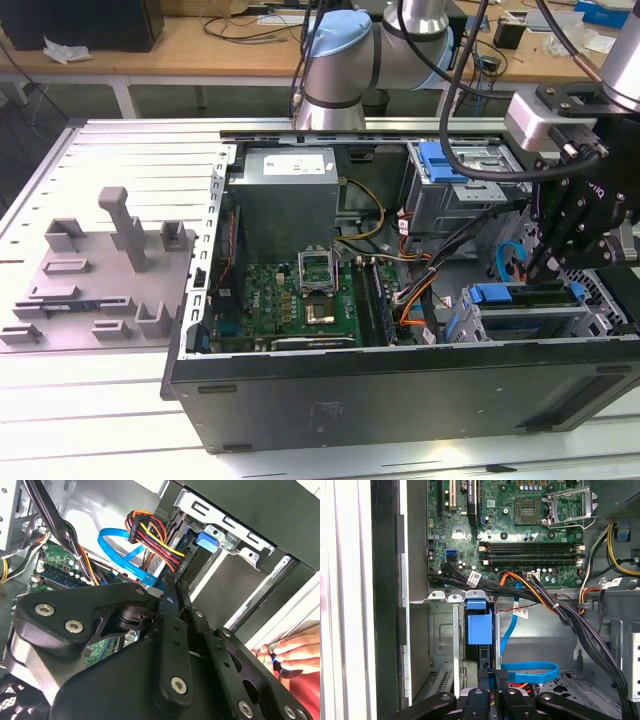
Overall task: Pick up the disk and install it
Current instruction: 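Insert the second disk wire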
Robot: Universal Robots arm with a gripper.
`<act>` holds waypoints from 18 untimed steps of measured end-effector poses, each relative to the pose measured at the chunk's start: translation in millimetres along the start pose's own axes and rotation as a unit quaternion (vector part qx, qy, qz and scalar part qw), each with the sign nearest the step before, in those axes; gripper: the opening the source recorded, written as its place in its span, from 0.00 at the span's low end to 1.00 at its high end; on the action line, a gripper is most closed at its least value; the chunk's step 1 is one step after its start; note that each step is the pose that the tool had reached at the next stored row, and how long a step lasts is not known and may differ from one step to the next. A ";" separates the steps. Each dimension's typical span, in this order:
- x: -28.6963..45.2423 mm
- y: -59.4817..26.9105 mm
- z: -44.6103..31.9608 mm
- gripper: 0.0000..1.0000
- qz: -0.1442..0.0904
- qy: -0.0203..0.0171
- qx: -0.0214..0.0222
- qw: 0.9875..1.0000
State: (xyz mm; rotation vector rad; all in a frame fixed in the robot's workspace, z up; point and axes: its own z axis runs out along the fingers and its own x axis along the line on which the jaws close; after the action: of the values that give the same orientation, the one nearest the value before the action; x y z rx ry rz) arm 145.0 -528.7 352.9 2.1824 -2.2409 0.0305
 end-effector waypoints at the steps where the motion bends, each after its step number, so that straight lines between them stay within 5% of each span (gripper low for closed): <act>1: 0.0 0.0 0.2 0.16 0.000 0.000 0.000 1.000; 18: 0.1 -0.7 4.3 0.16 0.000 0.000 0.000 1.000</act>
State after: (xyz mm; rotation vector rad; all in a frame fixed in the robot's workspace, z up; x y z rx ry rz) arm 145.7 -528.9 348.6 2.1823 -2.2409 0.0305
